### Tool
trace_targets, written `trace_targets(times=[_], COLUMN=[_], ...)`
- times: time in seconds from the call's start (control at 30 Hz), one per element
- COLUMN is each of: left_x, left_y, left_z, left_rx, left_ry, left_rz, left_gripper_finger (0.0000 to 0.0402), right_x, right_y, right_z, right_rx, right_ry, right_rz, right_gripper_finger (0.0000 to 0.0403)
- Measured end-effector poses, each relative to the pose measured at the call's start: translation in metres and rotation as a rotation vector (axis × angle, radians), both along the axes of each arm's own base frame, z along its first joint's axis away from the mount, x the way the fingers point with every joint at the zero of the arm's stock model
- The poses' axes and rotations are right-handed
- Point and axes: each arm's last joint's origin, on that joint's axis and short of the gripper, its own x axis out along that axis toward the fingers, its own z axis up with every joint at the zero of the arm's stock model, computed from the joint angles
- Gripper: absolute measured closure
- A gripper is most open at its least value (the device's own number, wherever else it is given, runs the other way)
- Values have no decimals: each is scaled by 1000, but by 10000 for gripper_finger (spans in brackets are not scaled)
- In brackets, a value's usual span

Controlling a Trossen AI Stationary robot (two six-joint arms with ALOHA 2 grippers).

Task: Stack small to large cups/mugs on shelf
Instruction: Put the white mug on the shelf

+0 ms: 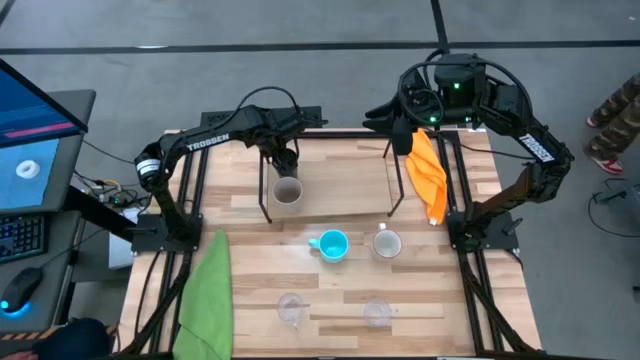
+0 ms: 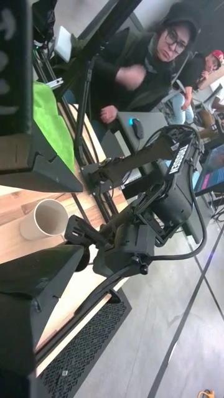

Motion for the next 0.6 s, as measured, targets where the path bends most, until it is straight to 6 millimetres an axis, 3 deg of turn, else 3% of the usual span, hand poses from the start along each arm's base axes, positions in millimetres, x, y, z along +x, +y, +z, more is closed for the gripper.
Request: trace_targets(times=[0.6], left_x=[-21], left_y=[-12], left_z=[37], left_rx=[28], left_ry=[-145], left_rz=[37], left_gripper_finger=[186], right_x=[0], right_y=[0], right_z=[0], right_rx=[1], right_ry=[0], right_rz=[0], right_gripper_finger=[234])
